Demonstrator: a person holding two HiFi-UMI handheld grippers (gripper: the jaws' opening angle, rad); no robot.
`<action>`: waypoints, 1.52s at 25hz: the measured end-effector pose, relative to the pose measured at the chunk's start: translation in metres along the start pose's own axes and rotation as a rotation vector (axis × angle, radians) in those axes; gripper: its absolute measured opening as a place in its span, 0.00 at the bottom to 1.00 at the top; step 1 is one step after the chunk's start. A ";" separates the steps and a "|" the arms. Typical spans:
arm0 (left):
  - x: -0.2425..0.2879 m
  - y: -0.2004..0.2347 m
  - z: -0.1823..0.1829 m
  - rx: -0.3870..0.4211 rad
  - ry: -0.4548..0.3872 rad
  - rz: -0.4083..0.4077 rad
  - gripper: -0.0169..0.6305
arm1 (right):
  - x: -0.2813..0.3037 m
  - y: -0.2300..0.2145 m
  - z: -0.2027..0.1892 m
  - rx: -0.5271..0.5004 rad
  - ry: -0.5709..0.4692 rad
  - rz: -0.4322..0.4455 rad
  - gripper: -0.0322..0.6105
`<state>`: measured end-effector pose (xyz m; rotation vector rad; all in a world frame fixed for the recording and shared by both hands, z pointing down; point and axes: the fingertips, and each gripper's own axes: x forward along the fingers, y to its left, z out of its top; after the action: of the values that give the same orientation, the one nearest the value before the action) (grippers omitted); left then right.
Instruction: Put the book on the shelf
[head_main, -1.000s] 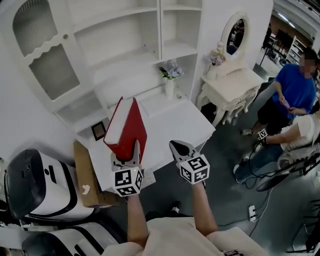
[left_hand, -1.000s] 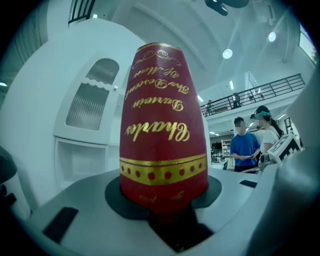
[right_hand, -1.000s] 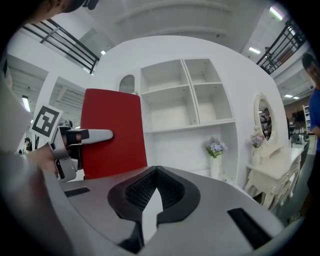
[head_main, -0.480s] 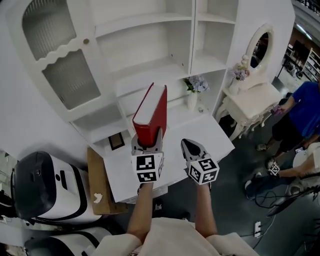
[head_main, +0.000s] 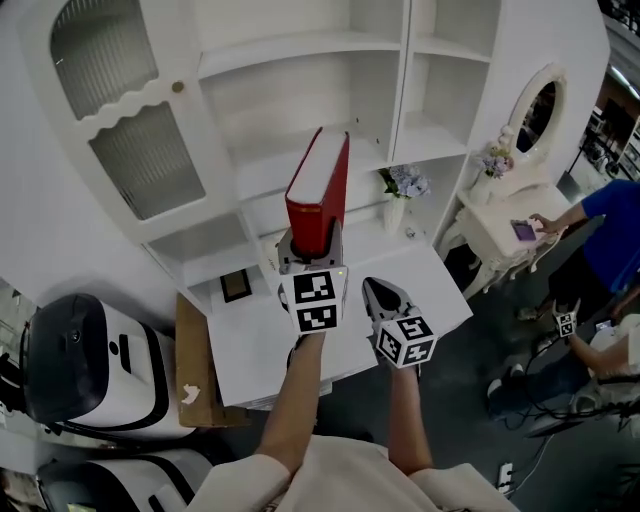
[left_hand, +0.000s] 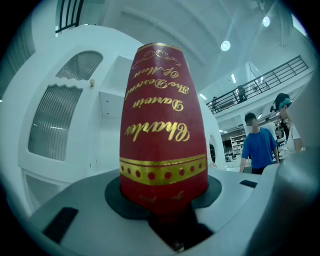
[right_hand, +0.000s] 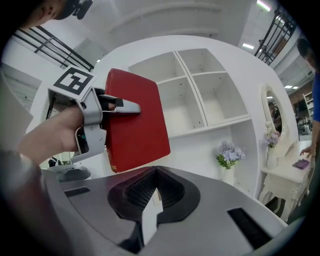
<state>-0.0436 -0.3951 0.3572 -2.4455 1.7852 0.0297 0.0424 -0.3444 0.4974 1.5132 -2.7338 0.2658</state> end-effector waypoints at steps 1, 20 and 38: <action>0.005 -0.002 0.003 -0.002 -0.001 0.012 0.31 | 0.000 -0.002 0.001 -0.003 0.002 0.011 0.09; 0.116 -0.019 0.052 -0.026 -0.040 0.164 0.31 | 0.000 -0.041 0.016 -0.028 0.013 0.081 0.09; 0.191 0.003 0.059 -0.035 0.001 0.206 0.32 | 0.019 -0.083 0.038 -0.048 -0.011 -0.003 0.09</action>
<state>0.0157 -0.5713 0.2825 -2.2738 2.0462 0.0779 0.1057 -0.4091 0.4737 1.5111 -2.7259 0.1909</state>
